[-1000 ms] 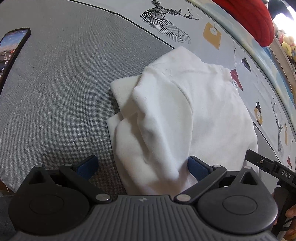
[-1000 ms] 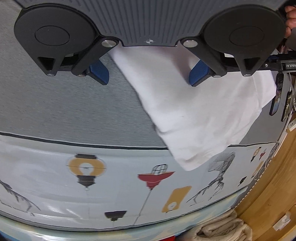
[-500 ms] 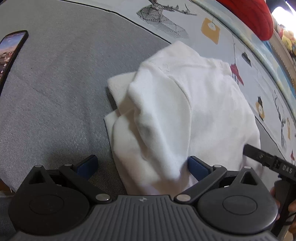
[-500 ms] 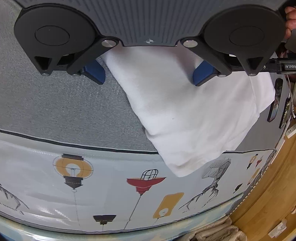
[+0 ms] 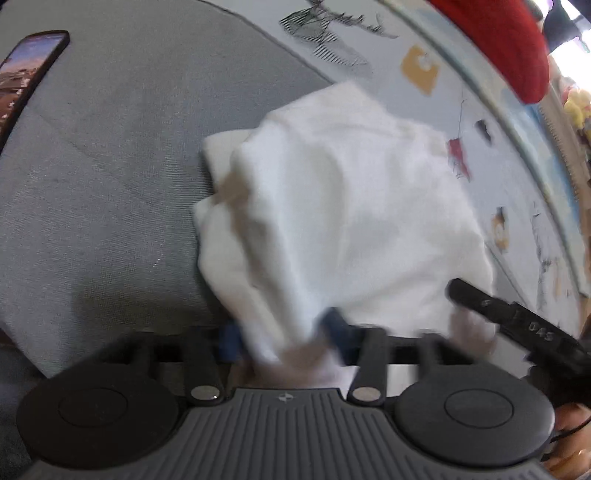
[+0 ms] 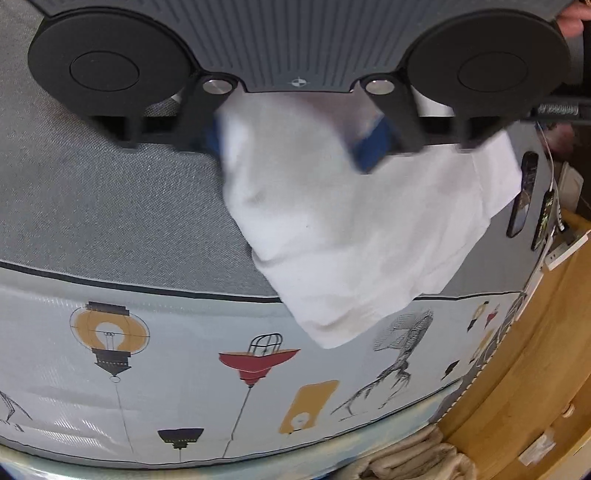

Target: Fold small clothes

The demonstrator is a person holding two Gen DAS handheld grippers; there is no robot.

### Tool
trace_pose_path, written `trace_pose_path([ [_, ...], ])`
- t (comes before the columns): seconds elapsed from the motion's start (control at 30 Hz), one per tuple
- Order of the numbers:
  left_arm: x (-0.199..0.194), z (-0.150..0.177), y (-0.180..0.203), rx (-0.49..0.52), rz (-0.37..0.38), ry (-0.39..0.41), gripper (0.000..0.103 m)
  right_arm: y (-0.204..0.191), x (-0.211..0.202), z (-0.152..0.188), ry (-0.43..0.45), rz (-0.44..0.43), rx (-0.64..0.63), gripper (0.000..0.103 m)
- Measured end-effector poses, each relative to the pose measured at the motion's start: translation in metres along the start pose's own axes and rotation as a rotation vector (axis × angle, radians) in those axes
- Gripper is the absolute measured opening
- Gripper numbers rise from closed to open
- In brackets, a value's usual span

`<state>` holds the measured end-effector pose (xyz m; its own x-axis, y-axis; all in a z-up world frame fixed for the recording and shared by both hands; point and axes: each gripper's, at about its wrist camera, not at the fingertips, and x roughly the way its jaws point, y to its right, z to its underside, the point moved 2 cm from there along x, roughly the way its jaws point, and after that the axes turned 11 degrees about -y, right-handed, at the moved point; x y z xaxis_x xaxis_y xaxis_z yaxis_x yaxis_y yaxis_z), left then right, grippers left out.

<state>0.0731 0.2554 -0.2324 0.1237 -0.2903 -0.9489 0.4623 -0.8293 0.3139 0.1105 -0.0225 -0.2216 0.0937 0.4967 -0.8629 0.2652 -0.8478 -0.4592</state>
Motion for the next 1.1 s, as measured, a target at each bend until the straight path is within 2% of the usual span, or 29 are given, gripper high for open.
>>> trace_pose_path([
  [0.1, -0.003, 0.006, 0.016, 0.062, -0.071, 0.037, 0.035, 0.007, -0.007, 0.001, 0.01, -0.056, 0.054, 0.036],
  [0.2, -0.001, 0.006, 0.025, 0.08, -0.105, 0.044, 0.032, 0.002, -0.009, 0.001, 0.019, -0.04, 0.022, 0.031],
  [0.37, 0.003, -0.001, 0.037, 0.098, -0.132, 0.046, 0.031, -0.006, -0.018, -0.001, 0.071, -0.015, -0.037, 0.028],
  [0.53, 0.007, -0.026, 0.068, 0.149, -0.175, 0.097, 0.03, 0.005, -0.027, -0.013, 0.139, -0.025, -0.037, 0.027],
  [0.67, 0.021, -0.057, 0.111, 0.257, -0.198, 0.121, 0.03, 0.029, -0.037, -0.025, 0.206, -0.026, 0.014, 0.025],
  [0.8, 0.037, -0.086, 0.162, 0.382, -0.205, 0.139, 0.03, 0.065, -0.051, -0.029, 0.285, -0.02, 0.12, 0.024],
  [0.93, 0.057, -0.102, 0.21, 0.51, -0.192, 0.14, 0.03, 0.097, -0.068, -0.006, 0.384, -0.016, 0.258, 0.023],
  [1.1, 0.074, -0.121, 0.249, 0.583, -0.168, 0.15, 0.03, 0.117, -0.078, 0.014, 0.436, 0.035, 0.3, 0.018],
])
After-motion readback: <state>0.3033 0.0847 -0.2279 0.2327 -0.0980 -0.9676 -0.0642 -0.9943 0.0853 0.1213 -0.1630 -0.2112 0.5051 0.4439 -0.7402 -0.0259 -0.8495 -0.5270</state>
